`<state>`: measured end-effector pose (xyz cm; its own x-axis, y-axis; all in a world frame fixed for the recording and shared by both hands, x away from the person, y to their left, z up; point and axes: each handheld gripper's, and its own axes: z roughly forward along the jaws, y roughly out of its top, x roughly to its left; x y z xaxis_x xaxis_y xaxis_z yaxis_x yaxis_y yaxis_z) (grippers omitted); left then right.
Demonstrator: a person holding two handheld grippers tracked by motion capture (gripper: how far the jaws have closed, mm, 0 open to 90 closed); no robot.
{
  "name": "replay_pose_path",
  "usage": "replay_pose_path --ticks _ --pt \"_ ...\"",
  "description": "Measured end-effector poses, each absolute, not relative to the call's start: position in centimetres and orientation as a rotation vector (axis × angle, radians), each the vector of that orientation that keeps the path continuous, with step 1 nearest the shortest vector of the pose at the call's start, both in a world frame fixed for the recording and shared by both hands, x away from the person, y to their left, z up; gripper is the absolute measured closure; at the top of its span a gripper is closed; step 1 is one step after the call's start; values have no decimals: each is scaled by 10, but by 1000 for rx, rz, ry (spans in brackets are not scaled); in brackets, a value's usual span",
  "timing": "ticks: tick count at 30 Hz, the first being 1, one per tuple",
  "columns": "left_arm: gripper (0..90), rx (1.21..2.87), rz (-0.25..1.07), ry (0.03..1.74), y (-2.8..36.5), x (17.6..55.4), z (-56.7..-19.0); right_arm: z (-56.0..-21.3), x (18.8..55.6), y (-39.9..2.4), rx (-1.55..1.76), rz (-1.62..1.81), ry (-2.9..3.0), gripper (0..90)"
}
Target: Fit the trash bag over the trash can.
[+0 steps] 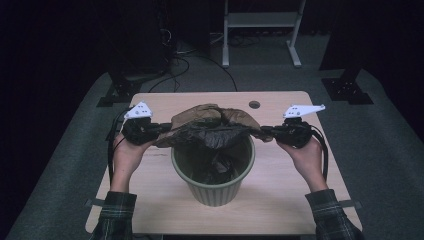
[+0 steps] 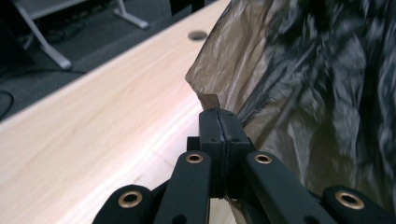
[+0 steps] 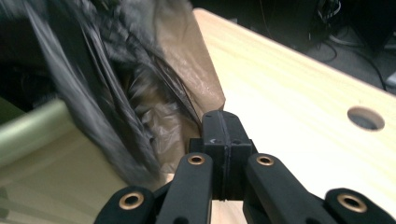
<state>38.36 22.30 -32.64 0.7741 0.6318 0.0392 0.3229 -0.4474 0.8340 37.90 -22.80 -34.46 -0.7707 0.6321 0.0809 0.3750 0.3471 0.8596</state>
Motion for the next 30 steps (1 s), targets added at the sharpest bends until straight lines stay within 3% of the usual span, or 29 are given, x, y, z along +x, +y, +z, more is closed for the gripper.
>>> replay_pose_path --ticks 12,21,23,24,30 --pt "898 2123 357 756 235 375 -355 -375 368 -236 927 1314 2410 900" --pt "898 2129 384 770 238 374 -352 -382 363 -247 957 1281 2419 900" --pt "898 2125 381 767 239 374 -351 -382 362 -249 954 1293 2413 869" --pt "898 2124 378 765 239 374 -351 -380 361 -252 961 1297 2391 803" --pt "897 2122 376 751 238 374 -349 -353 353 -279 970 1388 2258 709"
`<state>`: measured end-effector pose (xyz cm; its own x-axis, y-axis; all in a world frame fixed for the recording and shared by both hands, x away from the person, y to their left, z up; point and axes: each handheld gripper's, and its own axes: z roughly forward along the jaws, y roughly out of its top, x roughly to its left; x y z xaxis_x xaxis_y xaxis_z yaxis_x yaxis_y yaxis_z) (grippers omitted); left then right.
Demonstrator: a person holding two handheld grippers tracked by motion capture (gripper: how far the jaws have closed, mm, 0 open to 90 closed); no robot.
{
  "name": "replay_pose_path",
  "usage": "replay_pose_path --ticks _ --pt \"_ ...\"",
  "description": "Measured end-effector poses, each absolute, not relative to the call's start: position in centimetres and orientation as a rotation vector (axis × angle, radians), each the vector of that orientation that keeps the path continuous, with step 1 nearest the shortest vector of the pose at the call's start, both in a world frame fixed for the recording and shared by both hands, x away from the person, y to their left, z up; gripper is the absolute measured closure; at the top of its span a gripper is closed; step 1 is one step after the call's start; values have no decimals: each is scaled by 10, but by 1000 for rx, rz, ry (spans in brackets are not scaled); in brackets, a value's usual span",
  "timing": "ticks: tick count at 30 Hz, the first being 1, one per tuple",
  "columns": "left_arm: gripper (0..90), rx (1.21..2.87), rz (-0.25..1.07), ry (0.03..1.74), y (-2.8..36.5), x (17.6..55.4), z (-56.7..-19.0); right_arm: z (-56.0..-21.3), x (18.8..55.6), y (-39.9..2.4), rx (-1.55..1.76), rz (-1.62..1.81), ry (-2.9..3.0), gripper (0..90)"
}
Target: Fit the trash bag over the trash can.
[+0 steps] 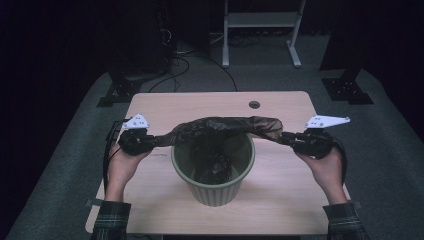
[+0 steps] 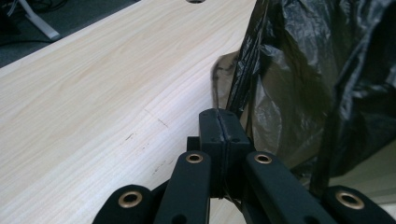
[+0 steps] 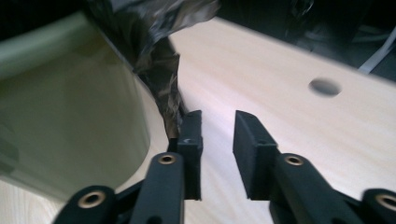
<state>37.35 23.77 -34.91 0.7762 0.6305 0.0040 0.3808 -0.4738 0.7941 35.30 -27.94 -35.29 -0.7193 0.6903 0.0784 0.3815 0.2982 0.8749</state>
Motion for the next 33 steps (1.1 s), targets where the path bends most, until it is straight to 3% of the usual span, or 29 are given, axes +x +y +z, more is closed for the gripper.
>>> replay_pose_path --ticks 9,15,22,24,25,27,33 --pt "897 2117 374 746 236 374 -348 -304 339 -296 880 1541 2125 597" --pt "897 2119 372 736 234 374 -346 -288 353 -260 726 1608 2182 554" --pt "897 2122 367 728 233 375 -347 -293 376 -236 668 1648 2294 519" --pt "897 2118 361 725 232 375 -347 -296 379 -231 668 1644 2336 628" --pt "897 2121 357 723 232 375 -347 -299 378 -226 639 1643 2371 777" --pt "898 2115 351 717 231 374 -347 -299 376 -223 601 1618 2407 899" --pt "897 2105 345 714 231 371 -345 -294 353 -221 510 1677 2427 900"
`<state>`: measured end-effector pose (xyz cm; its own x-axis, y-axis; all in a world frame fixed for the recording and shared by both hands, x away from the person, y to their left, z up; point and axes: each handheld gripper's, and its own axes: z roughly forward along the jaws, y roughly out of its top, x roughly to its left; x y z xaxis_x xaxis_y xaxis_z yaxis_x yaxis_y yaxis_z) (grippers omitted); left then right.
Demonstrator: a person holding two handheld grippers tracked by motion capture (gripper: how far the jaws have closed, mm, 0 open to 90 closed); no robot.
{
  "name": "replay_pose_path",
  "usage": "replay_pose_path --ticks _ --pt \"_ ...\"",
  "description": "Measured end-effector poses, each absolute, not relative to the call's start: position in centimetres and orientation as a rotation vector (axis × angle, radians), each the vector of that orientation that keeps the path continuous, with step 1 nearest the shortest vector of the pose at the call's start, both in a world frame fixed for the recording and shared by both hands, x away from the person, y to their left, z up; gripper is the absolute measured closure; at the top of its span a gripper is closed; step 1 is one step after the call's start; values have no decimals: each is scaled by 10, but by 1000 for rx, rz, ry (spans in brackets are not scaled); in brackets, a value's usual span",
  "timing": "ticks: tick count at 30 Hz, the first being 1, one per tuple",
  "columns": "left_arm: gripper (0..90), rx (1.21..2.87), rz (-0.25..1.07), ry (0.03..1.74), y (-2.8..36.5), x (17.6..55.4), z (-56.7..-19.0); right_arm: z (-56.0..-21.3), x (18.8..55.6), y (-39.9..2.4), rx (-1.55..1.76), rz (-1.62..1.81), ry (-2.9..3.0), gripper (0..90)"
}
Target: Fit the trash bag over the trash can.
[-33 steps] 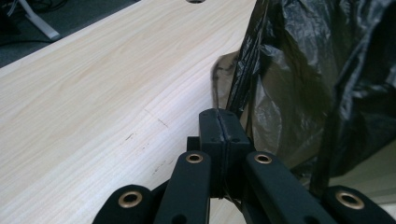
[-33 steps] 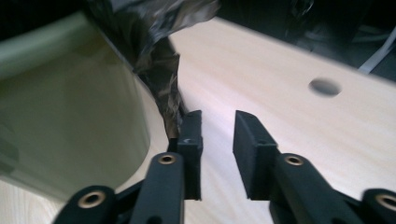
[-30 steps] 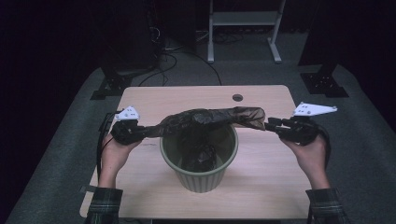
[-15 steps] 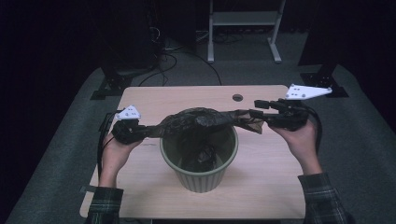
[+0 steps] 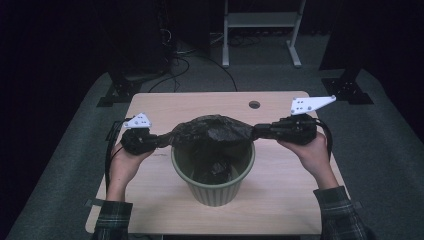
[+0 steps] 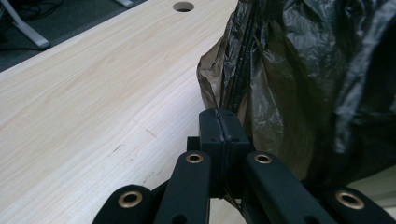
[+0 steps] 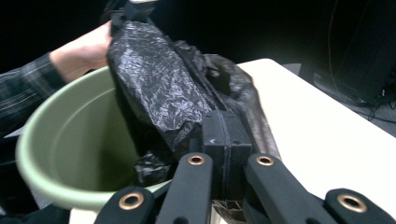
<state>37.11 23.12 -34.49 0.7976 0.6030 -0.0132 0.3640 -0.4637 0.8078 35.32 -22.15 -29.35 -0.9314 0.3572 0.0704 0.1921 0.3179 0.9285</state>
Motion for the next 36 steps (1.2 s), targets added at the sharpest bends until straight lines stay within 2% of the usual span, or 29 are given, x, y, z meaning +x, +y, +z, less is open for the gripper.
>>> replay_pose_path --ticks 12,19,30,36 --pt "897 2100 358 659 231 349 -337 -309 296 -220 401 1683 2490 900" --pt "897 2091 358 657 235 342 -341 -325 267 -203 316 1676 2568 900" --pt "897 2088 357 669 237 341 -346 -353 252 -166 234 1560 2726 900" --pt "897 2104 356 675 237 342 -349 -386 256 -153 268 1447 2844 900"
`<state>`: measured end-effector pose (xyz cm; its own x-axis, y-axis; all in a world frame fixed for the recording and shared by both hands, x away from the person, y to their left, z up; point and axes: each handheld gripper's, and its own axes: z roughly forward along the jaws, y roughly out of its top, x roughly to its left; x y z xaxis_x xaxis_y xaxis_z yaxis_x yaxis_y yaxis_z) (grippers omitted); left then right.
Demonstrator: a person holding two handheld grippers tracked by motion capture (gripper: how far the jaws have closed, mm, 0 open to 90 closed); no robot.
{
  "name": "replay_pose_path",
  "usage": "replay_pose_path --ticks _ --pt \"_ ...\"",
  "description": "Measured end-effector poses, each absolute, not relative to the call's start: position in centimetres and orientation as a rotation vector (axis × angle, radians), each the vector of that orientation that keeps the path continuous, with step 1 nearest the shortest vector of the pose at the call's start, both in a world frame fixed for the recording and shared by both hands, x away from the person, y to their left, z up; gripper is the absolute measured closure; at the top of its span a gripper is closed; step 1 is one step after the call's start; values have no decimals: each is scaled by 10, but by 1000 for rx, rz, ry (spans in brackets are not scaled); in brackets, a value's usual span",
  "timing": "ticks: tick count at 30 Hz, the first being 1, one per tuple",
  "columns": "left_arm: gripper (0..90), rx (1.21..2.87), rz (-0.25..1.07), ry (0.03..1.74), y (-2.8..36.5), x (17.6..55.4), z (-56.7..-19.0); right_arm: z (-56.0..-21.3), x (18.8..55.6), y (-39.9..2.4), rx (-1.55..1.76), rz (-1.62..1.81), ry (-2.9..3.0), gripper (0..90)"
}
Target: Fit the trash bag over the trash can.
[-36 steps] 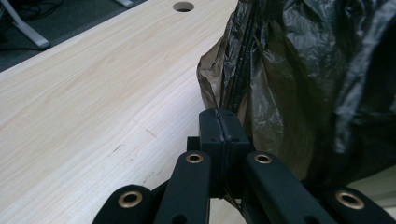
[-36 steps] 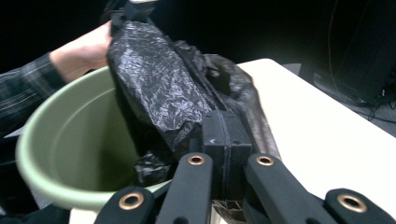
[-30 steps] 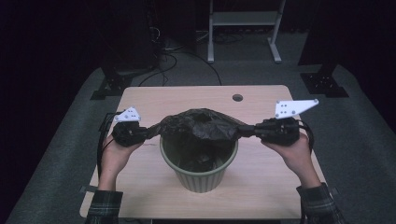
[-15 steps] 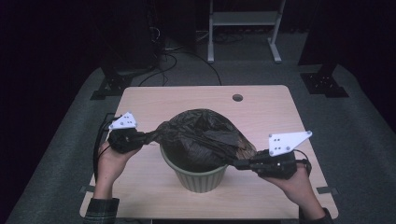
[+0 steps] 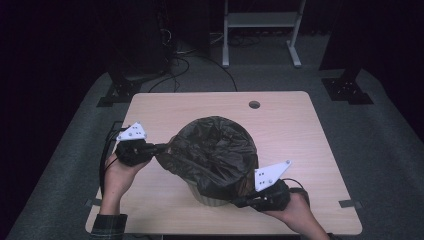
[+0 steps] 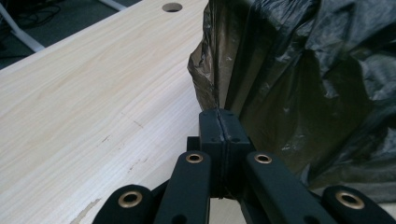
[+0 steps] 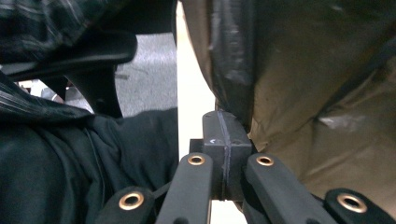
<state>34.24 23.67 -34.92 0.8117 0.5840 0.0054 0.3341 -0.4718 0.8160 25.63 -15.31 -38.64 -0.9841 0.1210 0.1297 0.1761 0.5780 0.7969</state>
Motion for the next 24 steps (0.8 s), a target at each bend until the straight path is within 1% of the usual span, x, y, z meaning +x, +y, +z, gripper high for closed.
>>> replay_pose_path --ticks 5,9,11,20,22,24 --pt "898 2133 341 674 230 346 -356 -401 262 -157 -315 -1374 -2704 900" --pt "898 2147 343 680 225 349 -359 -404 261 -158 -324 -1380 -2691 900" --pt "898 2164 349 697 223 353 -362 -406 256 -151 -287 -1349 -2722 900" --pt "898 2229 378 745 219 363 -373 -416 260 -150 -344 -1279 -2771 900" --pt "898 2202 340 745 220 367 -379 -424 261 -151 -367 -1236 -2803 900" --pt "898 2211 326 748 217 370 -387 -435 263 -155 -411 -1201 -2797 900"
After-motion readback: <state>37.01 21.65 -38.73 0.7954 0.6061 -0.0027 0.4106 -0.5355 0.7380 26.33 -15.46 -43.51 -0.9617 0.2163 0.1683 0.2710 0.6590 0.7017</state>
